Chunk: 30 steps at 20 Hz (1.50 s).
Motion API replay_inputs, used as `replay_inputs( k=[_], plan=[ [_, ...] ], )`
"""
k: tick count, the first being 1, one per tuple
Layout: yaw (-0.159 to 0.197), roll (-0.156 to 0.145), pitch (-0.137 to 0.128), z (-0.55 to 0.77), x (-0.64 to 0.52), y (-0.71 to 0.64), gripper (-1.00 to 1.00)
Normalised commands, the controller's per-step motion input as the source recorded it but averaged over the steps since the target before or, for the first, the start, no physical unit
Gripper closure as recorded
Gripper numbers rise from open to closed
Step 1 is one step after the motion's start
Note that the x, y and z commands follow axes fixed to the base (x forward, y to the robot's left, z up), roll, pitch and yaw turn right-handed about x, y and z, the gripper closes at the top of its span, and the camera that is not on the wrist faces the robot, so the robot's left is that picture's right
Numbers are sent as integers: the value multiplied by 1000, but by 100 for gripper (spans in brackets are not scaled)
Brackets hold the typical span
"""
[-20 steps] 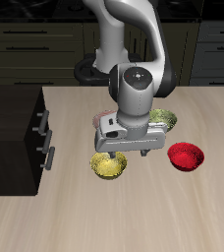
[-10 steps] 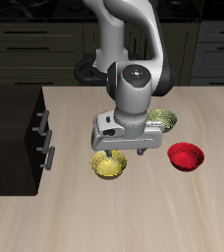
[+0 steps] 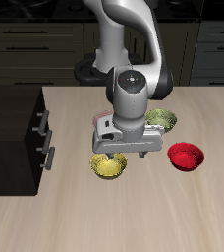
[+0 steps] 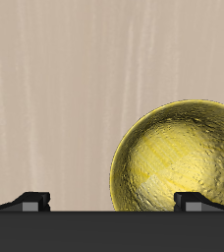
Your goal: Place the yellow bowl on the plate
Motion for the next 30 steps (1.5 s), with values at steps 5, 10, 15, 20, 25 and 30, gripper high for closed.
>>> replay_inputs(
  k=[5,10,15,20,25,30],
  plan=[
    [-3,20,12,-132,-2,118,-100],
    [-6,12,7,-72,-6,53,-100],
    [-19,-15,31,-173,-33,-71,-100],
    [-64,-3,53,-82,-39,-85,-100],
    [-7,-4,-18,6,-36,-10,100],
    [0,20,-12,-15,-26,25,100]
  ],
)
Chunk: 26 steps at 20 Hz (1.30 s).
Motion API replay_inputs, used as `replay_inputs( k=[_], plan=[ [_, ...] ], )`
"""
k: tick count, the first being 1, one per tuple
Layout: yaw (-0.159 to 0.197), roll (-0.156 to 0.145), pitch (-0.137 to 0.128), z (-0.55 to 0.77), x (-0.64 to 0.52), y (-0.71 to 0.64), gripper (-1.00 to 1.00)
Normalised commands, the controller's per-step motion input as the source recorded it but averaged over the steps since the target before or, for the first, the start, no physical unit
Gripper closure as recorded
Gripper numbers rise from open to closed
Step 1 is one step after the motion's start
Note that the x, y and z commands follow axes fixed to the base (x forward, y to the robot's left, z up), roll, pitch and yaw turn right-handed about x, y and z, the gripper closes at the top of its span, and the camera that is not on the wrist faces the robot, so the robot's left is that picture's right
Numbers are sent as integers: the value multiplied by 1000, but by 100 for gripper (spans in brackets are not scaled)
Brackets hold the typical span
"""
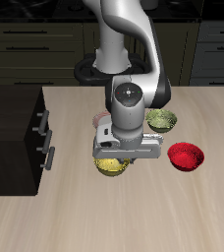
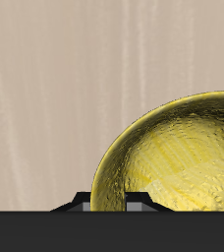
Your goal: Place the yellow bowl on the plate
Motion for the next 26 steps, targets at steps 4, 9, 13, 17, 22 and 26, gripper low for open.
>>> replay_inputs(
  k=[4,9,13,17,22,26],
  plan=[
    [1,24,5,-4,-15,77,100],
    [7,7,-10,39,-1,61,100],
    [12,-4,-34,127,8,23,100],
    [23,3,-45,253,-12,0,100],
    [17,4,-46,400,5,-16,100],
    [9,7,-48,421,-40,-64,100]
  ],
)
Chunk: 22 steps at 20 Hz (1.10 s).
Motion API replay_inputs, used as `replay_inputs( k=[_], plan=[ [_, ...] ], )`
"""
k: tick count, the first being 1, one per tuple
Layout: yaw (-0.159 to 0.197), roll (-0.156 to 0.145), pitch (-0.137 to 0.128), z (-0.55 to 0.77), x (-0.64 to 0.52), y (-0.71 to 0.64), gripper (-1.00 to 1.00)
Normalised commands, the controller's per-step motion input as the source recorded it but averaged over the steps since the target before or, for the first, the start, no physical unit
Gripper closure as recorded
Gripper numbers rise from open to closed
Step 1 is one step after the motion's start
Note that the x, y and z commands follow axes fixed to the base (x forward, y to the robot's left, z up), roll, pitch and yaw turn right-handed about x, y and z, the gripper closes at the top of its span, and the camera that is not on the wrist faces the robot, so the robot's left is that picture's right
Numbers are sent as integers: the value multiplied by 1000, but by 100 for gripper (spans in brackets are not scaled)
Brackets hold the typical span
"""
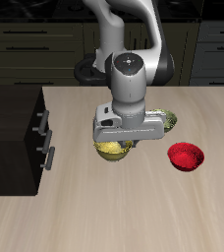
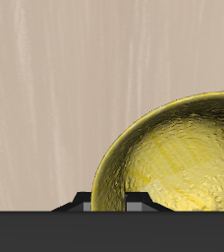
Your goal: Place the yellow bowl on the plate
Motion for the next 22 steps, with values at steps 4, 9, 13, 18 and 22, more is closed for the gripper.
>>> replay_inputs(
  k=[4,9,13,18,22],
  plan=[
    [19,4,-64,450,-81,-119,100],
    [31,-2,-45,401,-132,-43,100],
    [19,-19,-34,291,-95,-130,100],
    [6,-8,-39,332,-102,-82,100],
    [8,-2,-12,113,-21,-21,100]
  ],
)
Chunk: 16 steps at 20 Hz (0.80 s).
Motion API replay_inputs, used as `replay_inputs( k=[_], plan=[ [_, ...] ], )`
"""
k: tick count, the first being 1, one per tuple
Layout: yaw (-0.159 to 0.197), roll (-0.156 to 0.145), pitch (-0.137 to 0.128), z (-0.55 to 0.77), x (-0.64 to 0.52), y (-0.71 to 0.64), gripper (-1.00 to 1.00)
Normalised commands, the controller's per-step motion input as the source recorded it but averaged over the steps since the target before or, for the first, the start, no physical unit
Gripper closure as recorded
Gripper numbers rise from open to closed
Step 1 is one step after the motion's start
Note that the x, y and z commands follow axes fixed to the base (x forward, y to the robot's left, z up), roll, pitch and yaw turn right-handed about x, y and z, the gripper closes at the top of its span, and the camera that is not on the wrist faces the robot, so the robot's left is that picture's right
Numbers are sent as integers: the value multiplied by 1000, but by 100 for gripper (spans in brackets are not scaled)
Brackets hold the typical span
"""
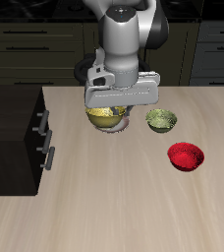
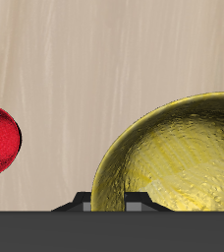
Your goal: Place the yellow bowl on the plate
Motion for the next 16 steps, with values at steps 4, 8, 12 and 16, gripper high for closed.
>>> replay_inputs(
  k=[4,8,12,16],
  plan=[
    [7,-4,-25,197,-50,-37,100],
    [4,1,-2,31,-19,-33,100],
    [8,1,3,-7,-93,14,100],
    [8,10,-6,61,-203,33,100]
  ],
)
